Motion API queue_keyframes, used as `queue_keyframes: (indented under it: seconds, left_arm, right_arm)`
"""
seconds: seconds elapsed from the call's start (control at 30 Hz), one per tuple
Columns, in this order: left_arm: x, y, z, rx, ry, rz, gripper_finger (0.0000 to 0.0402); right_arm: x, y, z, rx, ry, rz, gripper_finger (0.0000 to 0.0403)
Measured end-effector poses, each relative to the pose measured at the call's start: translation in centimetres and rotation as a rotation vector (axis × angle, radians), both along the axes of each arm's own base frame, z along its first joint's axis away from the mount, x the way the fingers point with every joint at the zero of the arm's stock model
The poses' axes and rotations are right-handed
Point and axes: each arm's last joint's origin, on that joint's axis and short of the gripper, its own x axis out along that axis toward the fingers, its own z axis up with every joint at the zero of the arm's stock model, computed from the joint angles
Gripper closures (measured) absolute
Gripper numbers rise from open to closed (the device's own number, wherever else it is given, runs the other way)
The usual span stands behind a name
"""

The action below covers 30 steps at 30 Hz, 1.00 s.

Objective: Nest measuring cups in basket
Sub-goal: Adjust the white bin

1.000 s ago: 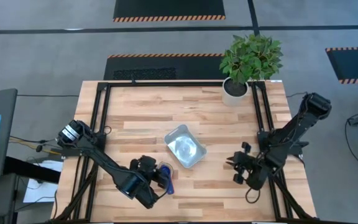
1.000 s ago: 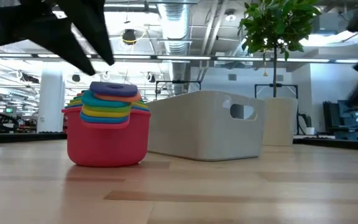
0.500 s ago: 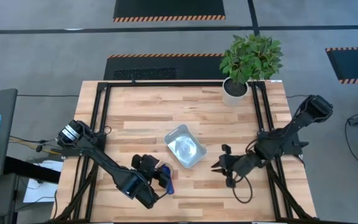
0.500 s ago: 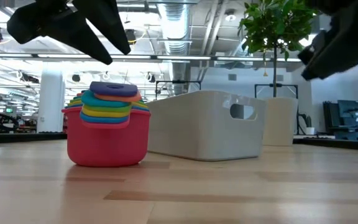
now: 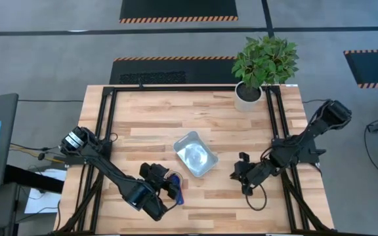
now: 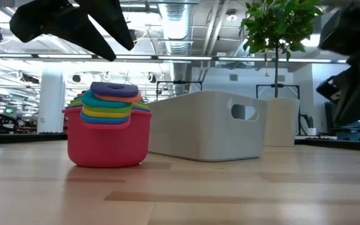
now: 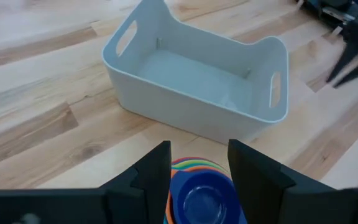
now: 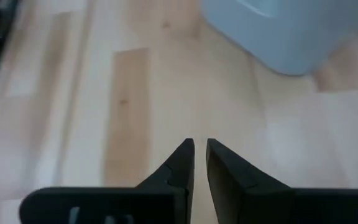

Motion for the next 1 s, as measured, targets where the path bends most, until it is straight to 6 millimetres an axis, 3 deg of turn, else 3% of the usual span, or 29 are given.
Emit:
queue_keyframes:
  seconds: [0.33, 0.83, 1.0]
  left_arm:
    - [0.0, 0.0, 0.0, 0.011, 0.008, -0.008, 0.0255]
    - [0.0, 0.1, 0.0, 0.041, 0.037, -0.036, 0.0255]
    - [0.0, 0.1, 0.0, 0.043, 0.039, -0.037, 0.0255]
  right_arm:
    - [0.7, -2.1, -0.7, -0.052, -0.014, -0.054, 0.0337]
    - [4.2, -6.0, 1.6, -0.153, -0.283, -0.085, 0.0337]
    - [4.0, -6.6, 1.7, -0.172, -0.263, -0.1, 0.0337]
